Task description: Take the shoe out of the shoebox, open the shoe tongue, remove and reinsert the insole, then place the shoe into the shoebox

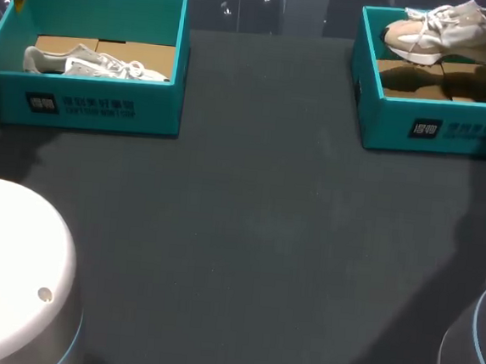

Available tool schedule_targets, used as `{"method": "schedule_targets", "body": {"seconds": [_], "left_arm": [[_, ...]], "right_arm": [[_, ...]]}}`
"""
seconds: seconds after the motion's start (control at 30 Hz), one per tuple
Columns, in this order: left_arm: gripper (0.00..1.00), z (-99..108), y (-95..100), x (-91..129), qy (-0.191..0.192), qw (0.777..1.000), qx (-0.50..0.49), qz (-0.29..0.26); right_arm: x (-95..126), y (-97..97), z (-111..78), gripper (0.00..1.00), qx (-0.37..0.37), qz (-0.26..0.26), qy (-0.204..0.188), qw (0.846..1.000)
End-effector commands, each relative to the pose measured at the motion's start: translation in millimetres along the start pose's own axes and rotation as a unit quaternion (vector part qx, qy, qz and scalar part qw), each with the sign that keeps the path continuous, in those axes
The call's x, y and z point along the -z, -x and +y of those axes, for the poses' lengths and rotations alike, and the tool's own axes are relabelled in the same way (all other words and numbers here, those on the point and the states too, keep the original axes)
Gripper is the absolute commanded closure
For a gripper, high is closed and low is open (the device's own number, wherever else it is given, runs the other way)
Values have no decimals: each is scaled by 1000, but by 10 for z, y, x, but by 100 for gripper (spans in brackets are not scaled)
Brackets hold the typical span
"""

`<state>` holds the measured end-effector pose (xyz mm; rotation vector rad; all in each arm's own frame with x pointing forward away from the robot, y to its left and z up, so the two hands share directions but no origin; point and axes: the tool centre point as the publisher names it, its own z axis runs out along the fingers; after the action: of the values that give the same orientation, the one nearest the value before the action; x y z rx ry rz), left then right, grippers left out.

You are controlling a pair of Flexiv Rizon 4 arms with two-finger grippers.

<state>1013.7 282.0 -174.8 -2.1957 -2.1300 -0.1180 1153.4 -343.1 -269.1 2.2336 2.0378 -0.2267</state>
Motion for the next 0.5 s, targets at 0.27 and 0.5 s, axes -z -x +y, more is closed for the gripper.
{"method": "schedule_targets", "body": {"seconds": [0.27,0.5], "left_arm": [[0,-19,-1,4,2,1000,0,1],[0,-19,-1,4,2,1000,0,1]], "right_arm": [[710,46,-230,100,-6,-18,12,1000],[1071,-45,-455,100,3,-35,27,999]]}}
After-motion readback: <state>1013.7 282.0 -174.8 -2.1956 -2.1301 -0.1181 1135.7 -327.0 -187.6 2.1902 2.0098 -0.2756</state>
